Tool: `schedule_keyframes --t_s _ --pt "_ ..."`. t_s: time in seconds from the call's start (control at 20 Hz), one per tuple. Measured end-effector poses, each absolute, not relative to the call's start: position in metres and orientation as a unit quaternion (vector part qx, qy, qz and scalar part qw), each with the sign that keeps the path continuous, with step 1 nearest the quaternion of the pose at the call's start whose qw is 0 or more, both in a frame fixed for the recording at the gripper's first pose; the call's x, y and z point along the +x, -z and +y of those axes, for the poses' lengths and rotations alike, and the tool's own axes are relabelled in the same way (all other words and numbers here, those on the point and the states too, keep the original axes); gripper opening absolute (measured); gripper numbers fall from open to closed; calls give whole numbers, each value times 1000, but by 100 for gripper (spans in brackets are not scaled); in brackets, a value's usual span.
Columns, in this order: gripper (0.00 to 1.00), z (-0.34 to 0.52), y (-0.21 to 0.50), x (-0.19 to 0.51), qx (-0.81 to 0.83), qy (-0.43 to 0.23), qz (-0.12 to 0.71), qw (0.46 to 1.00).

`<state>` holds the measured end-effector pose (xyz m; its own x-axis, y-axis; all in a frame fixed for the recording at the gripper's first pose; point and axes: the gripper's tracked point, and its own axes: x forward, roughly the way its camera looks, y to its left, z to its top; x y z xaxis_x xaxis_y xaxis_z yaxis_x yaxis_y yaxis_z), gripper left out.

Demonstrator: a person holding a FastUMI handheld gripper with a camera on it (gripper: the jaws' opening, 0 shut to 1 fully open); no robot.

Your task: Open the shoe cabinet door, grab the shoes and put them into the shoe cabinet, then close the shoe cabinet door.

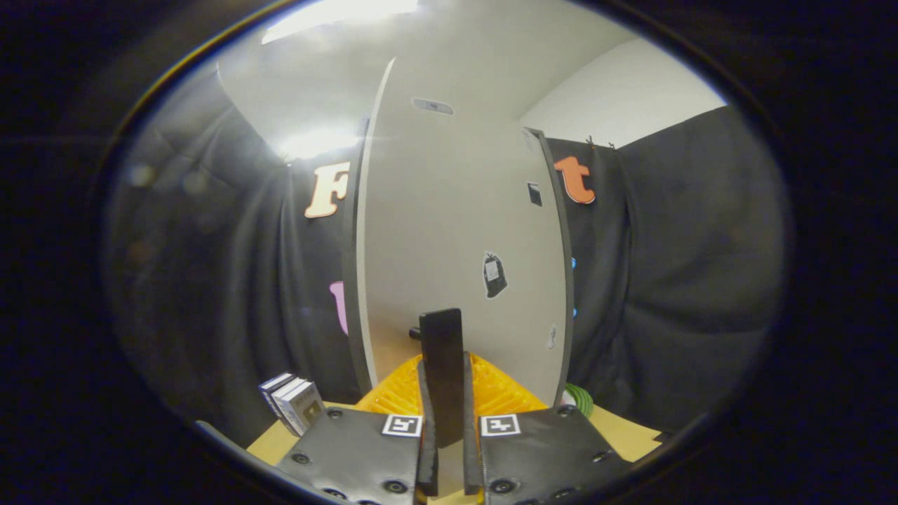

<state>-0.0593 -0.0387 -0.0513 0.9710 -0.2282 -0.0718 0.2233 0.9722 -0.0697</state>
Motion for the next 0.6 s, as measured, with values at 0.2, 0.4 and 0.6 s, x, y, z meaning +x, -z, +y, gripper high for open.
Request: schedule_keyframes --t_s 0.2,0.4,0.6 --pt "15 -61 47 -78 -22 107 37 993" --pt "15 -89 39 -100 -20 92 43 995" --pt "14 -120 32 -120 -35 74 51 995"
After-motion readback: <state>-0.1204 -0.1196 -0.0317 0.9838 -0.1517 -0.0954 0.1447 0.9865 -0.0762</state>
